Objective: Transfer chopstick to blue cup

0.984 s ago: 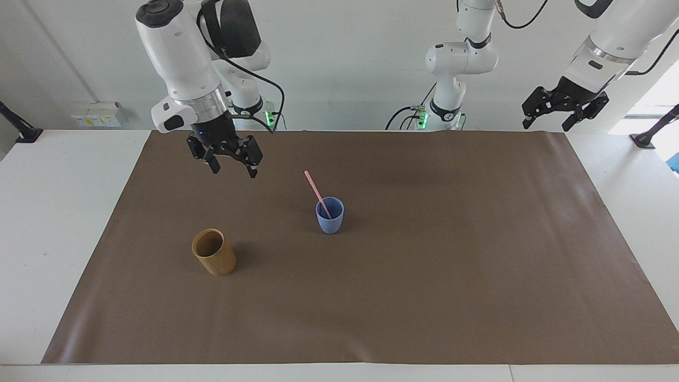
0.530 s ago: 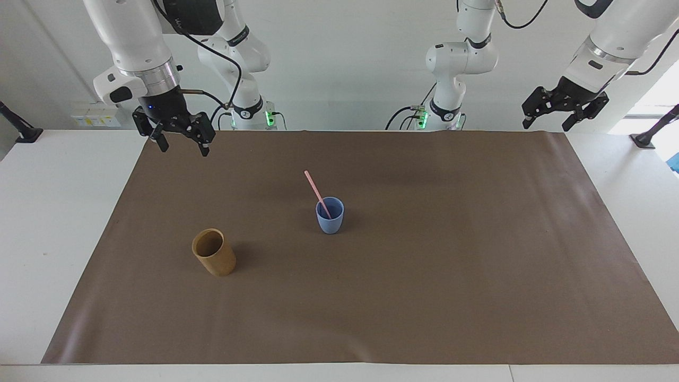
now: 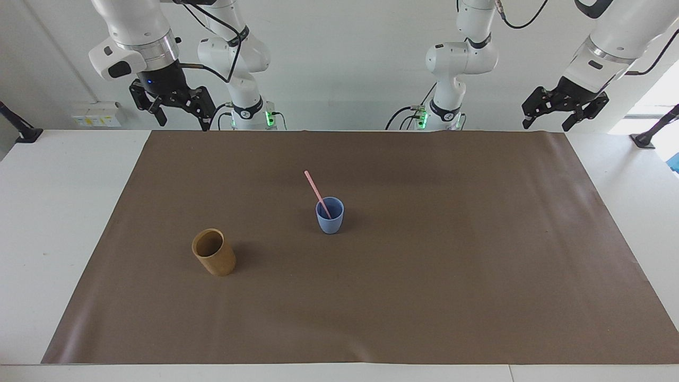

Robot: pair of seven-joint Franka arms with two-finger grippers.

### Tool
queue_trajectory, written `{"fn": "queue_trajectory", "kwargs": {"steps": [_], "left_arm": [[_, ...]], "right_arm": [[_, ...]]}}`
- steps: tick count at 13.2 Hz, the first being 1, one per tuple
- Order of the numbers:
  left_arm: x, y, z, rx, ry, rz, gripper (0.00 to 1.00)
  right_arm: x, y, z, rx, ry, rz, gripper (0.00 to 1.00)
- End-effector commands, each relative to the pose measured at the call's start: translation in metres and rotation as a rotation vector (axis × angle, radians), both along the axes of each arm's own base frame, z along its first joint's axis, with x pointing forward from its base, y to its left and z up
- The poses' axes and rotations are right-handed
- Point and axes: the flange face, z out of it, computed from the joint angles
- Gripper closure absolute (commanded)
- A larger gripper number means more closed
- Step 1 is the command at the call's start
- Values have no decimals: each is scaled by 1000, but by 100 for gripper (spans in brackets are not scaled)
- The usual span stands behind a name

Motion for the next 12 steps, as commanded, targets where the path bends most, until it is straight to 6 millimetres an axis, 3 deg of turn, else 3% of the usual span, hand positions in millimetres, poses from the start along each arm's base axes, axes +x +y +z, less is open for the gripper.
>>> {"fn": "queue_trajectory", "kwargs": {"steps": [1, 8, 12], "left_arm": [[-8, 3, 1, 16, 7, 4, 0], [-9, 3, 1, 17, 5, 4, 0], [-9, 3, 1, 17, 5, 4, 0]], "right_arm": [[8, 4, 1, 16, 11, 28, 0], [11, -5, 2, 32, -4, 13, 0], [5, 6, 6, 35, -8, 26, 0]]}}
